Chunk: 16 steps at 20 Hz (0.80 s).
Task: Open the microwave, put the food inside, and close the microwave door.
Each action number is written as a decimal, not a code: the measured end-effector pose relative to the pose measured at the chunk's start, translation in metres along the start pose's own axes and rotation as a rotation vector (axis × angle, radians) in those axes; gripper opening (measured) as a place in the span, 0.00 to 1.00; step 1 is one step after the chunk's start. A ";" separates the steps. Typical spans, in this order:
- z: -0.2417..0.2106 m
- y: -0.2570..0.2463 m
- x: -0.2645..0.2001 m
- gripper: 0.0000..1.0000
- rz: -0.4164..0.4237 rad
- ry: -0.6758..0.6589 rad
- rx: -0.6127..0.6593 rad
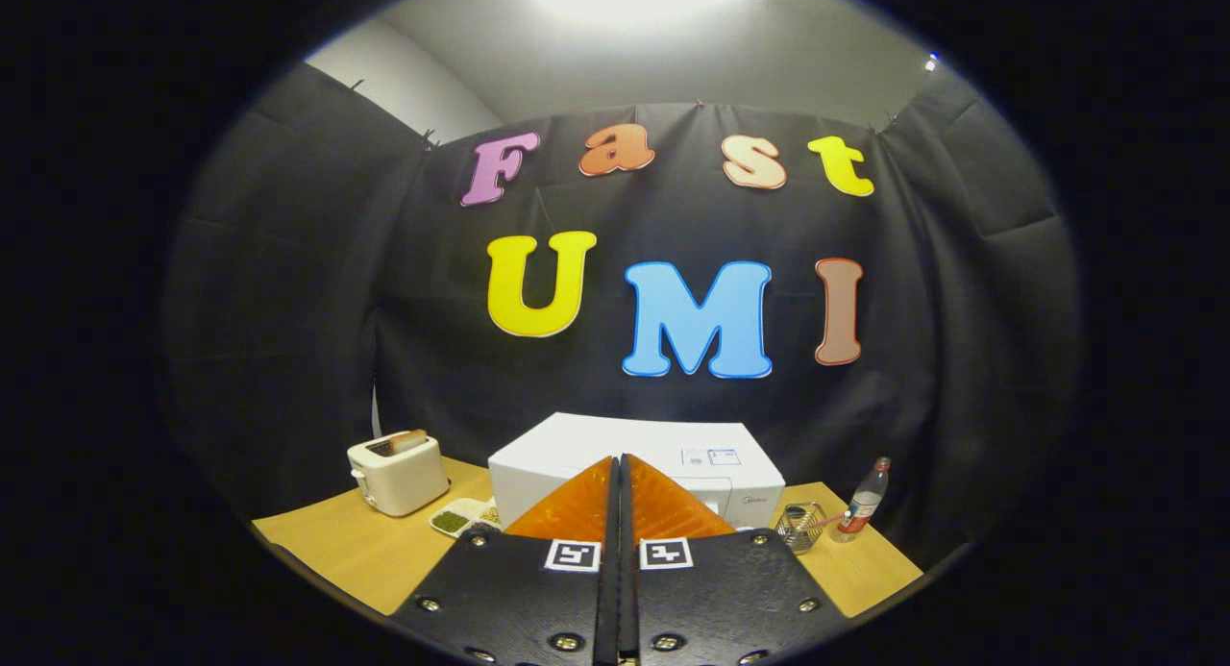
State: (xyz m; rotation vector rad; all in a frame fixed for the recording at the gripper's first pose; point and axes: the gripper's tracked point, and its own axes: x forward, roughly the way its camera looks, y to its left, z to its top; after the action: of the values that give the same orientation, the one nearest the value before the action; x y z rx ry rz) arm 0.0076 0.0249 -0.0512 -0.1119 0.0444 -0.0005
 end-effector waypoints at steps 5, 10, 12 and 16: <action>0.051 0.004 -0.028 0.01 -0.014 -0.080 -0.001; 0.063 0.015 -0.038 0.01 -0.037 -0.112 -0.027; 0.058 0.008 -0.035 0.01 -0.075 -0.090 -0.027; 0.053 0.001 -0.030 0.57 -0.114 -0.063 -0.074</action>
State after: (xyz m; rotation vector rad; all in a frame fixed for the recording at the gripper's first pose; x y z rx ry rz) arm -0.0202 0.0316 0.0022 -0.1880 -0.0252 -0.1090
